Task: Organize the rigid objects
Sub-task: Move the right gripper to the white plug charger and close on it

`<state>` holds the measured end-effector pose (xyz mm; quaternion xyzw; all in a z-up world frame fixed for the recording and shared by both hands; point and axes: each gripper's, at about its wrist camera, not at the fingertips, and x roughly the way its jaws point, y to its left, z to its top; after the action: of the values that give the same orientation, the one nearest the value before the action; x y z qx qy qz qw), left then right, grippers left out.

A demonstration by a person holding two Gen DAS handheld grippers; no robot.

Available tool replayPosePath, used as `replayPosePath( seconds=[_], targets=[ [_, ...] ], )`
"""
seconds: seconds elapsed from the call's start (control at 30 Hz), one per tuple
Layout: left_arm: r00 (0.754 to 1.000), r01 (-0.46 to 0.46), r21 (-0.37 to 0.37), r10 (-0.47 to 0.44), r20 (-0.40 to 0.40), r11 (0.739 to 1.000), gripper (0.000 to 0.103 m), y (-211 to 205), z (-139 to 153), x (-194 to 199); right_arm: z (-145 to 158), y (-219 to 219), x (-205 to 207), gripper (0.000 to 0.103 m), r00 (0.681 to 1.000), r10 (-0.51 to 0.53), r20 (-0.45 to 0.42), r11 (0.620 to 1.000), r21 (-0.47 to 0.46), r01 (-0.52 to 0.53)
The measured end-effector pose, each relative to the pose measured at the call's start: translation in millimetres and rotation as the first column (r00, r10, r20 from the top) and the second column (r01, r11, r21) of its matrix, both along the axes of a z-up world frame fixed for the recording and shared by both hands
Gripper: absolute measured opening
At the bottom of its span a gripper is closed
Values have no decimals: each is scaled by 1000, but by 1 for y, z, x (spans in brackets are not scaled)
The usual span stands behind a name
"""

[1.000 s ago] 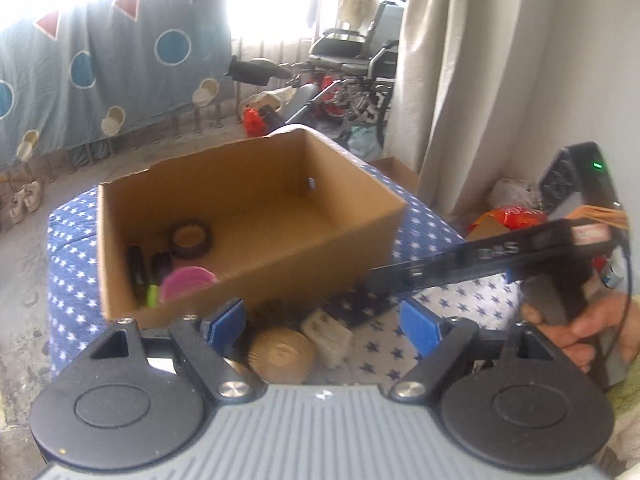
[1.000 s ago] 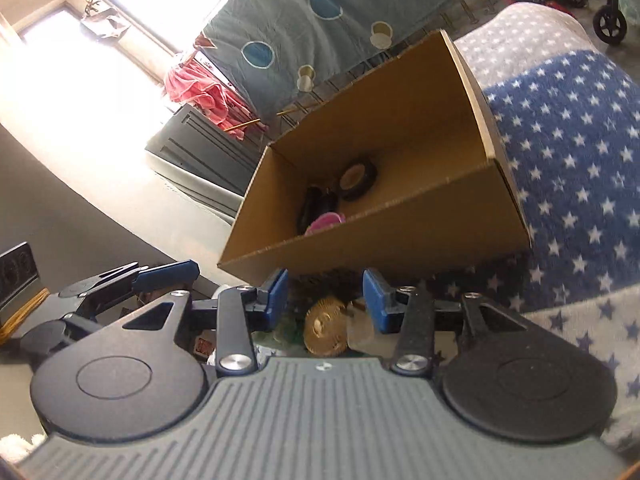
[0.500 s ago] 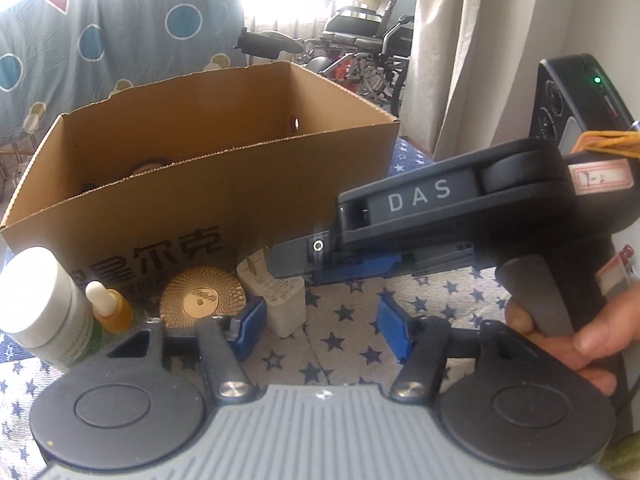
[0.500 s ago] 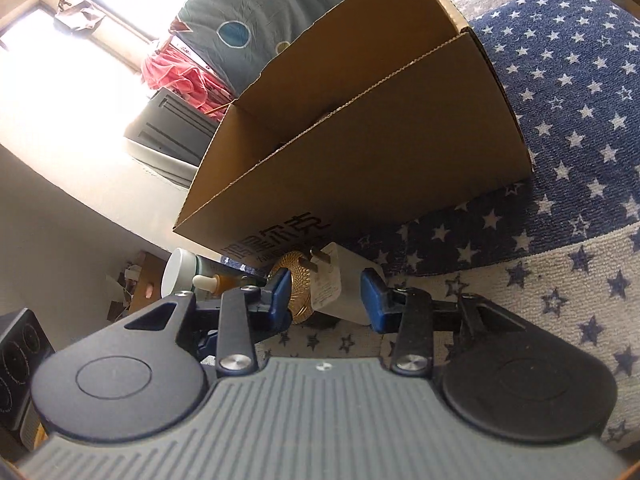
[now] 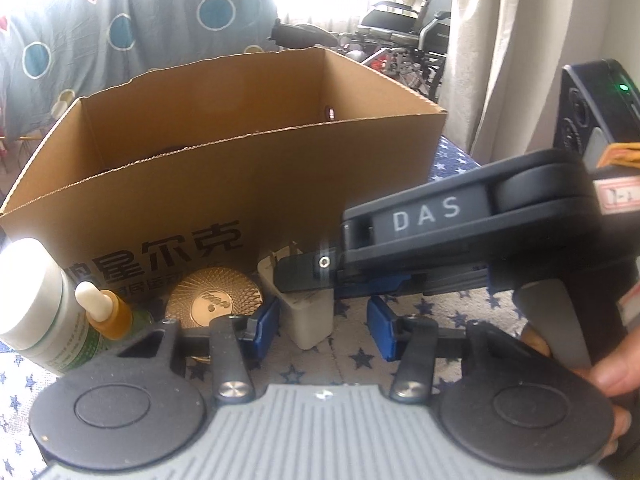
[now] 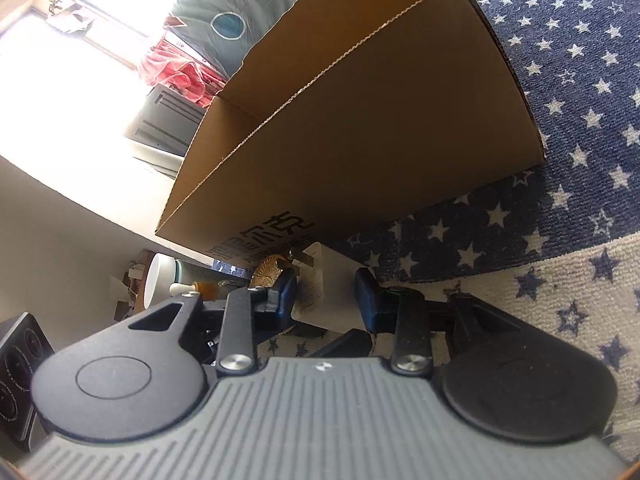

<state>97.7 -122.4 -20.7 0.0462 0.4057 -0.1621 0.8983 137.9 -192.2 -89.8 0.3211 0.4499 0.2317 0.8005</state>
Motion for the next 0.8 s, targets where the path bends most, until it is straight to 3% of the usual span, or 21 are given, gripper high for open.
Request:
replayPosePath(
  seconds=[0.17,0.53,0.8],
  targets=[
    [1000,-24,-32,24,-7,999,33,7,0,2,2,-1,0,31,1000,-5,4,1000,-4,5],
    [999,32,-118,-35,-24,992,33,9,7,-18,13,-11,-24,31,1000,-23,2,998,-56,24],
    [996,84,-132,-89,-29,988,33,4,5,-33,13,-20,-52,31,998,-57,-2,996,-74,57]
  ],
)
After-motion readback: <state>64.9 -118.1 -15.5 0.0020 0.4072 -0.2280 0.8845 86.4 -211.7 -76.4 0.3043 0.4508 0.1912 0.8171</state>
